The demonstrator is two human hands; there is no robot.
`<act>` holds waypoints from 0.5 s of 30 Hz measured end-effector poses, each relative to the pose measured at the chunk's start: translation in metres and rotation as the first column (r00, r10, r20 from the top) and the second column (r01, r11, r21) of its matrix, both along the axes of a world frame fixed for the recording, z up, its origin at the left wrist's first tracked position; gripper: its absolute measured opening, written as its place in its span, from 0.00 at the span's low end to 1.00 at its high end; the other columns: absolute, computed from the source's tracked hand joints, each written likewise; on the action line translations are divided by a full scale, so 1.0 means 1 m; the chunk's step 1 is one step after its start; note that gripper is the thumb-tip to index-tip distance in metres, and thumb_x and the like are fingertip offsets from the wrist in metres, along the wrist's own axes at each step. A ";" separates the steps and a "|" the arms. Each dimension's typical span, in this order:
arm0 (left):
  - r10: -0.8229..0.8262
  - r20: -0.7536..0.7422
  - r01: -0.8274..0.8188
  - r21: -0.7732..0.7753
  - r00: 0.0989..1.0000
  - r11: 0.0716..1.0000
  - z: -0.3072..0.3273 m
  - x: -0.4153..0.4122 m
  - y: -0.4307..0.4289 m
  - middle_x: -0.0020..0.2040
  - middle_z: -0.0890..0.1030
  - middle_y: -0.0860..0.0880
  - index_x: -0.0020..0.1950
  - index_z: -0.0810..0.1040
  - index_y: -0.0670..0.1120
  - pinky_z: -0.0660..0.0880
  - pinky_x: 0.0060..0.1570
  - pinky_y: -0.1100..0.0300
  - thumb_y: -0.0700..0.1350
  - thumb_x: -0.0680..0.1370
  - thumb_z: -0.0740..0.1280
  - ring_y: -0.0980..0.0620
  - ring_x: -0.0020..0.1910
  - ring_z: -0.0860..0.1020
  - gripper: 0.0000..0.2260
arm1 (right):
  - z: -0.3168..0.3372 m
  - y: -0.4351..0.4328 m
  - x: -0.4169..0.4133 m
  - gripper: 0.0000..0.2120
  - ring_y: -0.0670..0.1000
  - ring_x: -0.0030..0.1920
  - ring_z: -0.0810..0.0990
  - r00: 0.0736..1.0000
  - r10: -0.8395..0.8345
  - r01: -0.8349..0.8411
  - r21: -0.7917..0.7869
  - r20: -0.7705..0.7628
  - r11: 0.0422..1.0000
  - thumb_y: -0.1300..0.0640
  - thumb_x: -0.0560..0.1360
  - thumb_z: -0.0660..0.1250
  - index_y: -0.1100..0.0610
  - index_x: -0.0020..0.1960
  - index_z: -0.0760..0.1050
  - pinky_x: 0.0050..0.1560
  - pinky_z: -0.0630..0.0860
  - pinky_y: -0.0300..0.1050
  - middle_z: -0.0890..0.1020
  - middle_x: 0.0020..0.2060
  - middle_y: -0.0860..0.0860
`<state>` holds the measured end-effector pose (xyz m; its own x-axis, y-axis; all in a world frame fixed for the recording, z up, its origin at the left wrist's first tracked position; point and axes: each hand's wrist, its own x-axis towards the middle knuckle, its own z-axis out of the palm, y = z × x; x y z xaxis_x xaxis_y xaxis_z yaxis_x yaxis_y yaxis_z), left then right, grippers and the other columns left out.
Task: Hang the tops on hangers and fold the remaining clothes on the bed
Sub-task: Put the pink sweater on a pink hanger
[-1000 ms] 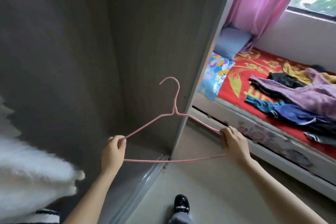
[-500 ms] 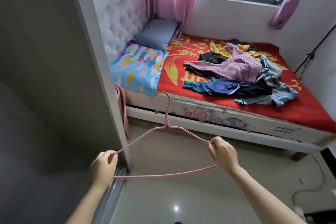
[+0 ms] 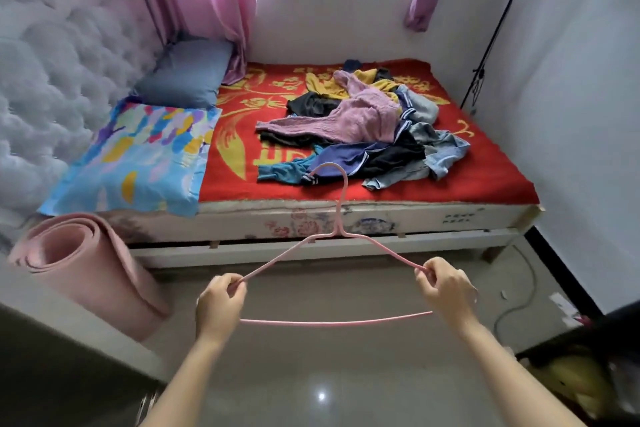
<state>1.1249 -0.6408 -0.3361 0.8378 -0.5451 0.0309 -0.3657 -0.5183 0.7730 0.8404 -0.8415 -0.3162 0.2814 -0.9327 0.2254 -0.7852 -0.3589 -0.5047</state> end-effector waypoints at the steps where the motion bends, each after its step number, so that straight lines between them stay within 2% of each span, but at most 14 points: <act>1: -0.029 0.010 0.029 0.006 1.000 1.000 0.001 -0.001 -0.012 0.41 0.80 0.45 0.44 0.82 0.40 0.69 0.44 0.57 0.36 0.74 0.68 0.45 0.42 0.77 0.03 | -0.001 -0.005 -0.005 0.12 0.58 0.35 0.76 1.000 -0.019 0.019 0.005 0.011 1.000 0.50 0.70 0.61 0.59 0.38 0.75 0.37 0.61 0.43 0.76 0.30 0.49; 6: -0.087 -0.018 0.087 -0.010 0.996 0.996 0.004 0.007 -0.070 0.39 0.79 0.48 0.44 0.82 0.42 0.69 0.44 0.57 0.37 0.74 0.68 0.48 0.41 0.76 0.03 | -0.004 -0.034 -0.013 0.10 0.55 0.40 0.72 0.994 -0.104 0.106 0.091 -0.025 0.990 0.54 0.74 0.67 0.52 0.36 0.68 0.38 0.67 0.45 0.72 0.30 0.42; 10: -0.117 -0.046 0.114 -0.056 0.992 0.992 0.001 0.022 -0.126 0.38 0.78 0.50 0.43 0.81 0.43 0.72 0.48 0.53 0.36 0.74 0.68 0.48 0.41 0.76 0.04 | 0.001 -0.083 0.001 0.10 0.56 0.39 0.72 0.990 -0.135 0.139 0.087 -0.042 0.986 0.56 0.74 0.67 0.53 0.36 0.68 0.37 0.65 0.45 0.72 0.30 0.43; 15: -0.105 -0.077 0.099 -0.078 0.991 0.992 -0.001 0.061 -0.198 0.40 0.79 0.47 0.45 0.81 0.42 0.72 0.49 0.51 0.37 0.74 0.68 0.47 0.43 0.77 0.03 | 0.014 -0.153 0.043 0.09 0.54 0.41 0.72 0.987 -0.120 0.128 0.071 -0.105 0.989 0.54 0.76 0.65 0.53 0.39 0.68 0.36 0.64 0.44 0.75 0.34 0.46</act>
